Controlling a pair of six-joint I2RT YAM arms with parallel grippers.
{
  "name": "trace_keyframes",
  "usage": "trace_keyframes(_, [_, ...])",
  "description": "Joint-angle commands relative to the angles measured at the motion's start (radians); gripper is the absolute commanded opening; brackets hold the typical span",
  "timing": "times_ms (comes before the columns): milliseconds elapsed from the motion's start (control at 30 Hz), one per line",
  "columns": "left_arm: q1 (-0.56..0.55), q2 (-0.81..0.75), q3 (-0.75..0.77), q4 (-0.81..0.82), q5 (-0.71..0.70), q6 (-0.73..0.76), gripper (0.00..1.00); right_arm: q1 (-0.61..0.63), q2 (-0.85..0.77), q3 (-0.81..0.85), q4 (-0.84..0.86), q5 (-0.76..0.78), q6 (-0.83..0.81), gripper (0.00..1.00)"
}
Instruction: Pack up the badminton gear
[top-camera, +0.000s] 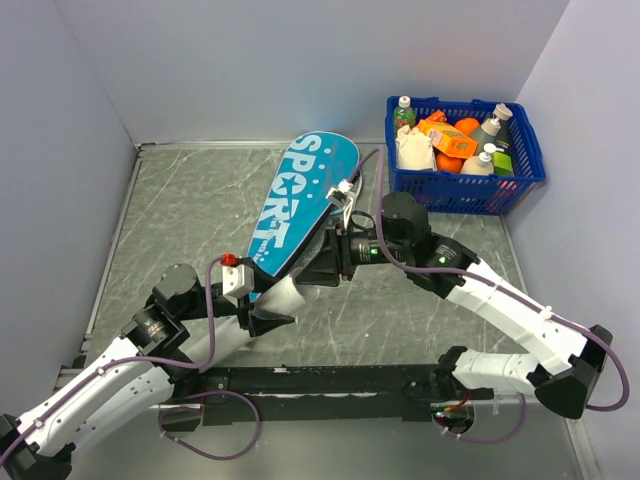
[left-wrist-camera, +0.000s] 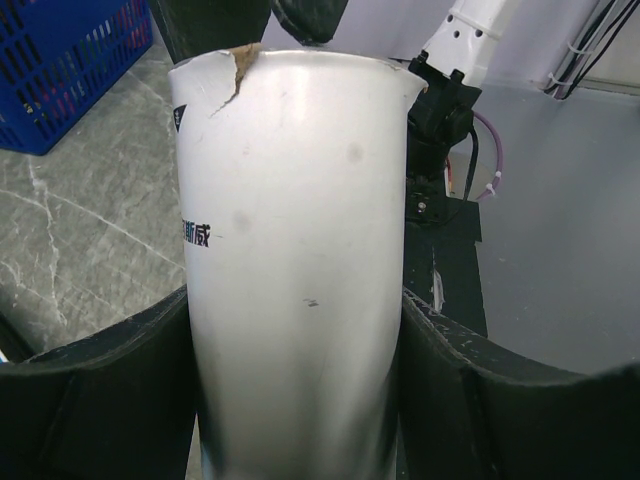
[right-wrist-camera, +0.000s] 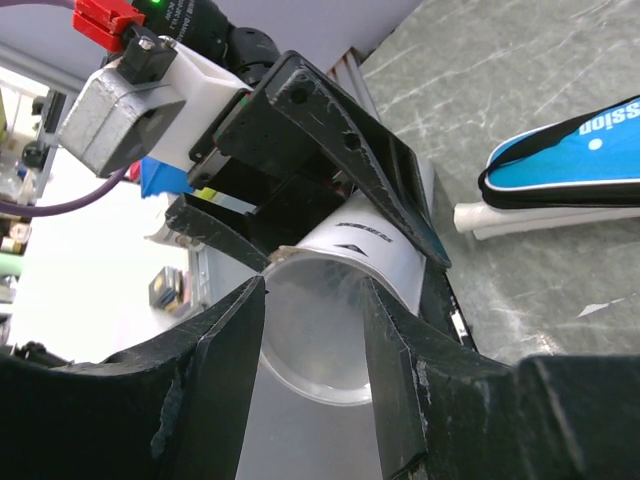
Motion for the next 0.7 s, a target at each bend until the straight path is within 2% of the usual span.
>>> trace_keyframes(0, [-0.016, -0.012, -0.009, 0.108, 0.056, -0.006, 0.01, 0.003, 0.003, -0.086, -0.027, 0.037, 0.008, 0.52])
trace_keyframes(267, [-0.016, -0.015, -0.009, 0.11, 0.019, -0.006, 0.01, 0.005, -0.049, -0.16, -0.004, 0.028, 0.025, 0.5])
trace_keyframes(333, [-0.014, -0.012, -0.009, 0.111, 0.007, -0.009, 0.01, 0.006, -0.057, -0.178, -0.006, 0.038, 0.024, 0.46])
trace_keyframes(467, [-0.016, -0.004, 0.0, 0.103, -0.027, -0.012, 0.01, 0.017, -0.065, -0.192, -0.028, 0.04, 0.01, 0.29])
trace_keyframes(667, [-0.014, 0.043, 0.043, 0.064, -0.114, -0.018, 0.01, 0.086, -0.059, -0.176, -0.111, 0.086, -0.045, 0.15])
